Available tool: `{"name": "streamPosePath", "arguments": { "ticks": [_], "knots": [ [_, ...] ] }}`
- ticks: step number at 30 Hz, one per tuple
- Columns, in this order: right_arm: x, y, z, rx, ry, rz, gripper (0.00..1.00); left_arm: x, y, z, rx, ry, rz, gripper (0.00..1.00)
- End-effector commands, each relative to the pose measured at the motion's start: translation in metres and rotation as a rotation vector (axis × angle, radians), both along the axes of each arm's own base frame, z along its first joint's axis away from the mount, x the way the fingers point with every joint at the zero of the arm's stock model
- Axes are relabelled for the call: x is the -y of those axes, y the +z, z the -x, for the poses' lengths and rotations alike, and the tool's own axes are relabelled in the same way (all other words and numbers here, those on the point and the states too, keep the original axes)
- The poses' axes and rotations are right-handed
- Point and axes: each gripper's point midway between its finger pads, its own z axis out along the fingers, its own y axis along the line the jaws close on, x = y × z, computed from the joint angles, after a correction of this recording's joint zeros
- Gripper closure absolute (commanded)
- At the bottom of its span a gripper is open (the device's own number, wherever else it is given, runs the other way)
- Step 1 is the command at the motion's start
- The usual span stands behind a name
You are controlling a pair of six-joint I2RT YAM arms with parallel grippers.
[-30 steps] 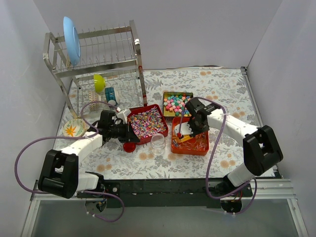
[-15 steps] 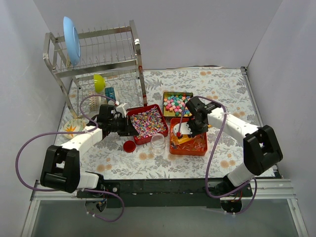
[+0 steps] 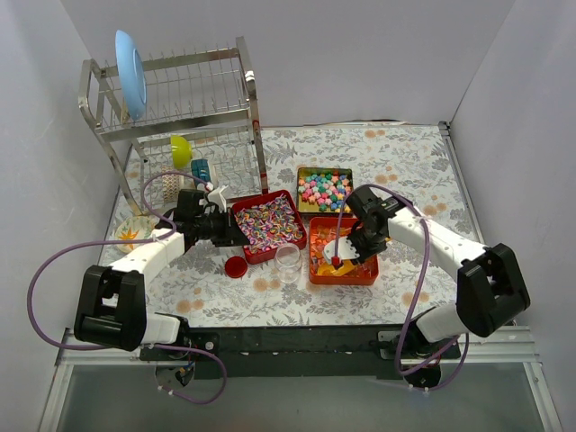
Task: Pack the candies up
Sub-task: Scoop the fake candies from the storage box.
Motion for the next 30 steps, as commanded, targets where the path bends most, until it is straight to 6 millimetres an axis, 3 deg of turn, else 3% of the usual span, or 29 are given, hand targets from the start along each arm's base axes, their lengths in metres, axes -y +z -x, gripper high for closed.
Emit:
{"name": "streamPosePath", "arguments": {
  "ticks": [1, 8, 11, 20, 25, 29, 30],
  "knots": [
    [-0.05, 0.005, 0.006, 0.059, 1.005, -0.057, 0.99, -0.002, 0.016, -0.016, 0.081, -0.002, -0.011, 1.0],
    [-0.078, 0.014, -0.005, 0.03, 0.679, -0.227, 0.99, -0.003, 0.018, -0.024, 0.095, -0.004, -0.022, 1.0],
    [-0.078, 0.018, -0.005, 0.0, 0.533, -0.256, 0.99, -0.002, 0.024, -0.03, 0.106, -0.005, -0.02, 1.0],
    [-0.037, 0.029, 0.018, 0.002, 0.292, -0.286, 0.99, 0.002, 0.031, -0.043, 0.124, -0.029, -0.006, 1.0],
    [-0.017, 0.041, 0.004, 0.064, 0.148, -0.299, 0.99, 0.003, 0.03, -0.045, 0.129, -0.038, -0.001, 1.0],
    [-0.019, 0.064, -0.01, 0.116, 0.099, -0.322, 0.99, 0.004, 0.032, -0.046, 0.135, -0.044, 0.001, 1.0],
    [-0.021, 0.078, -0.017, 0.142, 0.094, -0.326, 0.99, 0.004, 0.033, -0.046, 0.14, -0.044, 0.0, 1.0]
  ]
}}
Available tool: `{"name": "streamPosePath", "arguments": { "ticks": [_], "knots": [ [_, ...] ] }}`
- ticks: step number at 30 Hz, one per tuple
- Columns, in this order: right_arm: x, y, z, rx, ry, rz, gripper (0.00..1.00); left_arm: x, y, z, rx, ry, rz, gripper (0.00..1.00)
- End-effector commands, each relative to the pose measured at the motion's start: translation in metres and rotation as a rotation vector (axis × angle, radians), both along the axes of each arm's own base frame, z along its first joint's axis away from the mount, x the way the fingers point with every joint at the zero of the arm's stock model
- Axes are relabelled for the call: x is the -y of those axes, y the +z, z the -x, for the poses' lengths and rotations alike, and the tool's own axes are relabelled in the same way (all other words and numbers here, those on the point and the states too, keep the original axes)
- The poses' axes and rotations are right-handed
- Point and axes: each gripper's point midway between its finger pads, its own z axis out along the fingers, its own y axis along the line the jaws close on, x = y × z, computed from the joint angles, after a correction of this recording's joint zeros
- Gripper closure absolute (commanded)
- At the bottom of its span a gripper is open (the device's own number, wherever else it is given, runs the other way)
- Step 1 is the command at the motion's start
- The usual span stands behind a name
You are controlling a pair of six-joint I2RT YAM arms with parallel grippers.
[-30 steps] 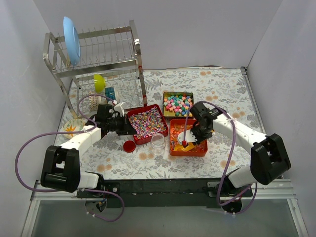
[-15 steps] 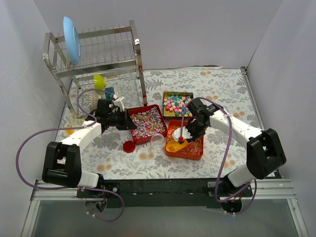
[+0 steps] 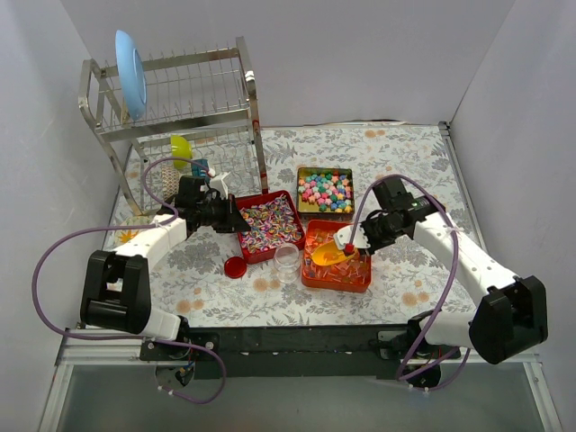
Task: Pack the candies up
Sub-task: Scoop the fake candies from the storage box, then place the fake candies in the packing bottle.
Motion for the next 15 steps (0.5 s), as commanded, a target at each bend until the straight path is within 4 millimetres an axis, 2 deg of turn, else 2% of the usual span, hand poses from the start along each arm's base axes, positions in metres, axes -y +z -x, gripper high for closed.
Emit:
{"name": "streamPosePath", "arguments": {
  "ticks": [1, 3, 6, 7, 9, 10, 14, 15],
  "knots": [
    [-0.009, 0.042, -0.012, 0.098, 0.124, -0.009, 0.99, 0.002, 0.02, -0.011, 0.075, -0.023, 0.016, 1.0],
    [-0.013, 0.06, -0.023, 0.124, 0.101, -0.013, 0.99, 0.002, 0.022, -0.011, 0.086, -0.023, 0.015, 1.0],
    [-0.016, 0.072, -0.031, 0.131, 0.087, -0.003, 0.99, -0.001, 0.024, -0.011, 0.099, -0.011, 0.003, 1.0],
    [-0.021, 0.086, -0.038, 0.161, 0.084, -0.013, 0.99, -0.003, 0.023, -0.012, 0.102, -0.001, -0.006, 1.0],
    [-0.025, 0.09, -0.038, 0.16, 0.099, 0.015, 0.99, -0.003, 0.024, -0.011, 0.109, -0.001, -0.01, 1.0],
    [-0.028, 0.099, -0.041, 0.182, 0.107, 0.017, 0.99, -0.003, 0.025, -0.011, 0.115, -0.002, -0.011, 1.0],
    [-0.041, 0.106, -0.035, 0.221, 0.186, 0.082, 0.99, -0.003, 0.028, -0.012, 0.128, 0.0, -0.005, 1.0],
    [-0.039, 0.104, -0.034, 0.223, 0.197, 0.119, 0.99, -0.002, 0.028, -0.012, 0.132, -0.003, -0.003, 1.0]
  ]
}}
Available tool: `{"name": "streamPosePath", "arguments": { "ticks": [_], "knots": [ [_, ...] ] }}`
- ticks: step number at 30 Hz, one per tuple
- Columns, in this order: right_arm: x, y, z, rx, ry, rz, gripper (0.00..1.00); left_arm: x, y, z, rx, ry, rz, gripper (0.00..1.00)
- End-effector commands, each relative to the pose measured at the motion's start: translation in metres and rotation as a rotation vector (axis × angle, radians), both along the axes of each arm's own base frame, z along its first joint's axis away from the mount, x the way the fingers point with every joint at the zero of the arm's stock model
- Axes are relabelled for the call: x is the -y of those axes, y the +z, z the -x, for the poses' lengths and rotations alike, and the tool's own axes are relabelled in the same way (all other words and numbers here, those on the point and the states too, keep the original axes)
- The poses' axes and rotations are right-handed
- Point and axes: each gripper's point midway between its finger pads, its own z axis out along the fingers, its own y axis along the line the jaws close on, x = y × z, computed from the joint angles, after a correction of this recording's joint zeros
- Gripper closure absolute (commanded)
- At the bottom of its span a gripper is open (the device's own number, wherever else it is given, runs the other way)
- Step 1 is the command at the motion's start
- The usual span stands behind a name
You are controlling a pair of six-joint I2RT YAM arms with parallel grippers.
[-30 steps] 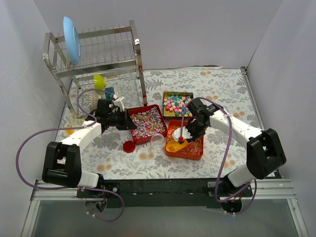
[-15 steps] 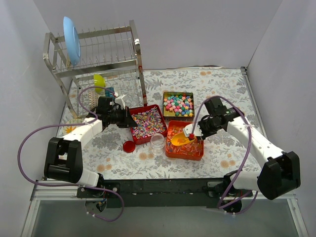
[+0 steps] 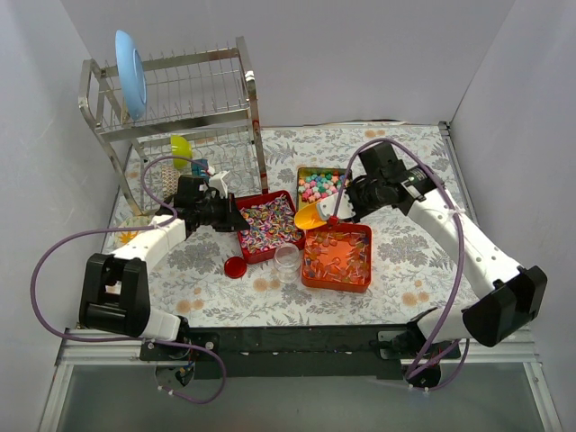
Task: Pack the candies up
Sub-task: Place the fake candies in the packing bottle.
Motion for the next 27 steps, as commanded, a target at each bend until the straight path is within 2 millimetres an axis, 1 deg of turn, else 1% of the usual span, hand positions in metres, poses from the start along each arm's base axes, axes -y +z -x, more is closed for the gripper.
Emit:
{"name": "streamPosePath", "arguments": {
  "ticks": [1, 2, 3, 5, 7, 8, 9, 11, 12, 14, 16, 17, 18, 27],
  "knots": [
    [0.005, -0.001, 0.024, -0.004, 0.154, 0.193, 0.99, -0.001, 0.026, -0.012, 0.107, 0.002, 0.009, 1.0],
    [-0.001, 0.004, 0.026, 0.005, 0.173, 0.199, 0.99, -0.001, 0.026, -0.012, 0.11, 0.001, 0.011, 1.0],
    [-0.002, 0.006, 0.025, 0.013, 0.173, 0.212, 0.99, -0.001, 0.027, -0.012, 0.112, 0.003, 0.013, 1.0],
    [-0.007, 0.007, 0.027, 0.017, 0.192, 0.238, 0.99, 0.0, 0.03, -0.012, 0.122, 0.001, 0.014, 1.0],
    [-0.006, 0.008, 0.024, 0.049, 0.187, 0.289, 0.99, -0.001, 0.033, -0.013, 0.134, 0.002, 0.011, 1.0],
    [-0.01, 0.007, 0.025, 0.062, 0.202, 0.308, 0.99, -0.001, 0.035, -0.013, 0.138, 0.003, 0.011, 1.0],
    [-0.006, 0.007, 0.023, 0.081, 0.192, 0.348, 0.99, -0.001, 0.037, -0.013, 0.143, 0.004, 0.013, 1.0],
    [-0.01, 0.006, 0.026, 0.093, 0.217, 0.391, 0.99, -0.001, 0.039, -0.011, 0.148, 0.004, 0.016, 1.0],
    [-0.008, 0.008, 0.024, 0.109, 0.214, 0.412, 0.99, -0.001, 0.04, -0.011, 0.153, 0.004, 0.017, 1.0],
    [-0.012, 0.011, 0.027, 0.136, 0.242, 0.436, 0.99, -0.001, 0.04, -0.009, 0.158, 0.004, 0.017, 1.0],
    [-0.008, 0.009, 0.026, 0.156, 0.241, 0.482, 0.99, -0.003, 0.042, -0.01, 0.172, 0.012, 0.011, 1.0],
    [-0.011, 0.008, 0.027, 0.164, 0.253, 0.497, 0.99, -0.003, 0.041, -0.009, 0.173, 0.012, 0.008, 1.0],
    [-0.009, 0.009, 0.026, 0.173, 0.247, 0.518, 0.99, -0.004, 0.043, -0.009, 0.181, 0.015, 0.008, 1.0],
    [-0.012, 0.014, 0.029, 0.234, 0.272, 0.607, 0.99, -0.006, 0.052, -0.006, 0.226, 0.015, 0.009, 1.0]
  ]
}}
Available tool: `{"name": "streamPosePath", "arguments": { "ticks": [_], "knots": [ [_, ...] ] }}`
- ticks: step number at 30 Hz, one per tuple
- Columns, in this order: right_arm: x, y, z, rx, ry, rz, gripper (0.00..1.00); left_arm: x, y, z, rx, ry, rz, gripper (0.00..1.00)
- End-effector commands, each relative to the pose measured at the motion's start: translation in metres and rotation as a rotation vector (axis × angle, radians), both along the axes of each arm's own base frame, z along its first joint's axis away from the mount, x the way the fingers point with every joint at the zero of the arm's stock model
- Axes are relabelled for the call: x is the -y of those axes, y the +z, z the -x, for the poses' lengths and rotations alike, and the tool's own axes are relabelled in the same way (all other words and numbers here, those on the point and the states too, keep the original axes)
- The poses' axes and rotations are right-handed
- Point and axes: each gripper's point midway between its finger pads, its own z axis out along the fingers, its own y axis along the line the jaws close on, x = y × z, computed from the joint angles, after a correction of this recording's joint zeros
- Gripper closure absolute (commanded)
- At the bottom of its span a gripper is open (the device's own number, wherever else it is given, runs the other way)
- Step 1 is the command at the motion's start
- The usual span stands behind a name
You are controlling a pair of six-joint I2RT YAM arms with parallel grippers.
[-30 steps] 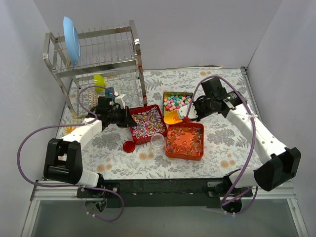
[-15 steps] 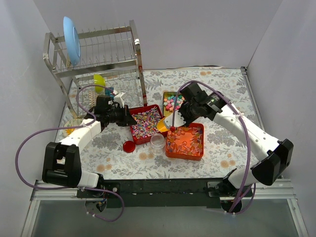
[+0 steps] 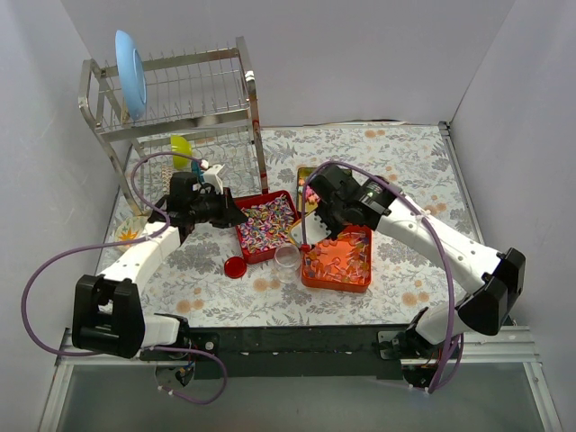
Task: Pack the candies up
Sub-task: Place the fake candies in the packing bottle.
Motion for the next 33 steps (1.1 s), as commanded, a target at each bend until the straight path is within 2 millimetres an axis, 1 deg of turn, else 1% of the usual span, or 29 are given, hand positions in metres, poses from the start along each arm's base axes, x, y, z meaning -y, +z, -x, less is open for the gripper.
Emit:
{"name": "streamPosePath", "arguments": {
  "ticks": [1, 8, 11, 17, 25, 28, 30, 32, 33],
  "knots": [
    [0.024, 0.011, 0.005, 0.053, 0.178, 0.276, 0.99, -0.003, 0.016, -0.002, 0.081, 0.001, -0.002, 1.0],
    [0.014, 0.017, 0.015, 0.088, 0.221, 0.307, 0.99, -0.003, 0.024, -0.004, 0.117, 0.0, 0.001, 1.0],
    [0.015, 0.018, 0.018, 0.101, 0.221, 0.335, 0.99, -0.003, 0.026, -0.004, 0.128, 0.0, 0.003, 1.0],
    [0.019, 0.02, 0.016, 0.129, 0.201, 0.367, 0.99, -0.003, 0.032, -0.004, 0.149, 0.002, 0.012, 1.0],
    [0.02, 0.032, 0.016, 0.149, 0.188, 0.372, 0.99, -0.004, 0.028, 0.001, 0.152, 0.002, 0.01, 1.0],
    [0.018, 0.037, 0.016, 0.154, 0.183, 0.349, 0.99, -0.004, 0.027, 0.0, 0.155, 0.003, 0.009, 1.0],
    [0.02, 0.035, 0.017, 0.149, 0.173, 0.355, 0.99, -0.004, 0.026, 0.0, 0.149, 0.003, 0.009, 1.0],
    [0.028, 0.03, 0.017, 0.141, 0.131, 0.368, 0.99, -0.003, 0.027, -0.001, 0.149, 0.001, 0.013, 1.0],
    [0.031, 0.023, 0.019, 0.12, 0.118, 0.367, 0.99, -0.002, 0.028, 0.0, 0.148, -0.007, 0.015, 1.0]
  ]
}}
